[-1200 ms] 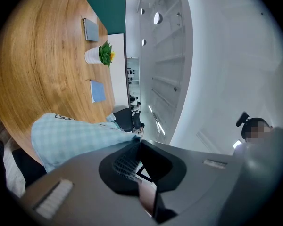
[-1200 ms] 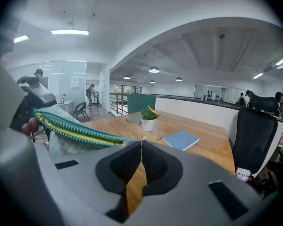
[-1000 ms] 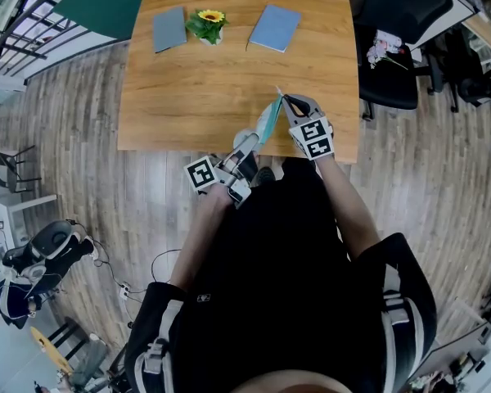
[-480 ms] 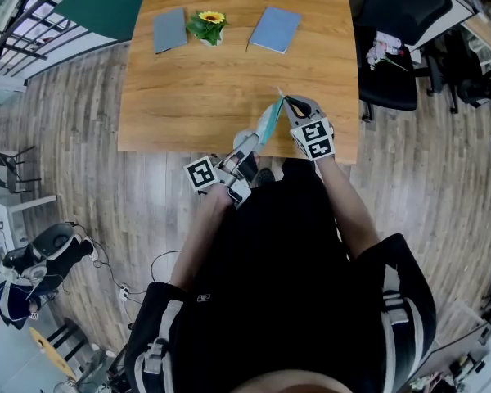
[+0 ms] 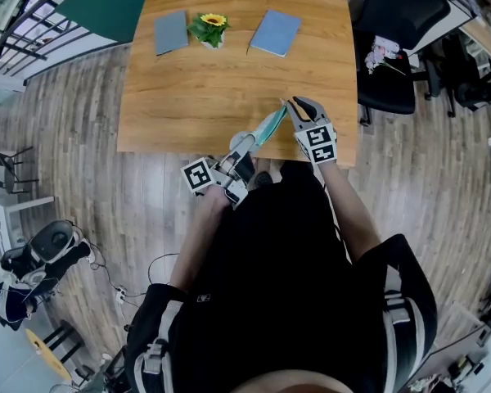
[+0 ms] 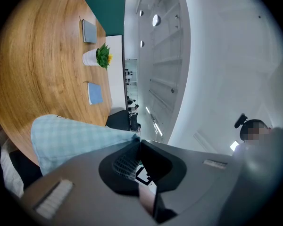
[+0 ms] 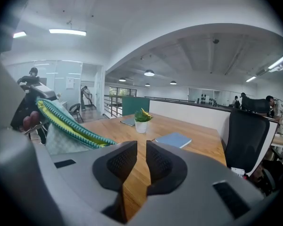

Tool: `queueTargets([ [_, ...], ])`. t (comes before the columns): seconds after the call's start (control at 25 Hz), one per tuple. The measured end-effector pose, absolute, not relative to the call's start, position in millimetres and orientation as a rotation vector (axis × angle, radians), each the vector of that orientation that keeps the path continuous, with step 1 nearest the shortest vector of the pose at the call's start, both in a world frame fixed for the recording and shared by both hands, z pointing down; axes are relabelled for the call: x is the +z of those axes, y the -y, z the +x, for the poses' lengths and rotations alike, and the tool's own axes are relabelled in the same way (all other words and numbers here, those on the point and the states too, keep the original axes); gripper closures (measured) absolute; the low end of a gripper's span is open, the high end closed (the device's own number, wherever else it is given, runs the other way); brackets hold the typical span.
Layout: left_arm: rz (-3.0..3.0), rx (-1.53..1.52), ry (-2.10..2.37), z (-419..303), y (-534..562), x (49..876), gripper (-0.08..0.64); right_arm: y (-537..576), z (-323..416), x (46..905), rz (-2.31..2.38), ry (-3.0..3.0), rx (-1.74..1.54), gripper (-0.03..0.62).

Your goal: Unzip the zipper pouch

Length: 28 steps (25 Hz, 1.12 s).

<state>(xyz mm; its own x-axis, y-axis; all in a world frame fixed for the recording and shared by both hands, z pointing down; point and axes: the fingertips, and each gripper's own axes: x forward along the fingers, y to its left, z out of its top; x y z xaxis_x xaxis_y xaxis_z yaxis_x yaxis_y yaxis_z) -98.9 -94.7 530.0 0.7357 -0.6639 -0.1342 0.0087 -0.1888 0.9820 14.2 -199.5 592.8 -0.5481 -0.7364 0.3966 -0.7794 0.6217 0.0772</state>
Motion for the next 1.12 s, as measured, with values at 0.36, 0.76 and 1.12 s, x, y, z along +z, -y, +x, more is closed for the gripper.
queueTargets([
  [0.36, 1.654, -0.705, 0.580, -114.4, 100.7, 533.6, 0.561, 186.5, 18.1, 603.9, 1.127, 2.450, 0.134, 0.558],
  [0.76, 1.650, -0.726, 0.613, -129.2, 104.4, 533.1, 0.561, 178.4, 19.2, 605.3, 1.128, 2.440, 0.142, 0.557],
  [1.12, 1.637, -0.747, 0.633, -134.5, 107.6, 536.8, 0.561, 171.6, 21.1, 611.8, 1.123, 2.440, 0.162, 0.557],
])
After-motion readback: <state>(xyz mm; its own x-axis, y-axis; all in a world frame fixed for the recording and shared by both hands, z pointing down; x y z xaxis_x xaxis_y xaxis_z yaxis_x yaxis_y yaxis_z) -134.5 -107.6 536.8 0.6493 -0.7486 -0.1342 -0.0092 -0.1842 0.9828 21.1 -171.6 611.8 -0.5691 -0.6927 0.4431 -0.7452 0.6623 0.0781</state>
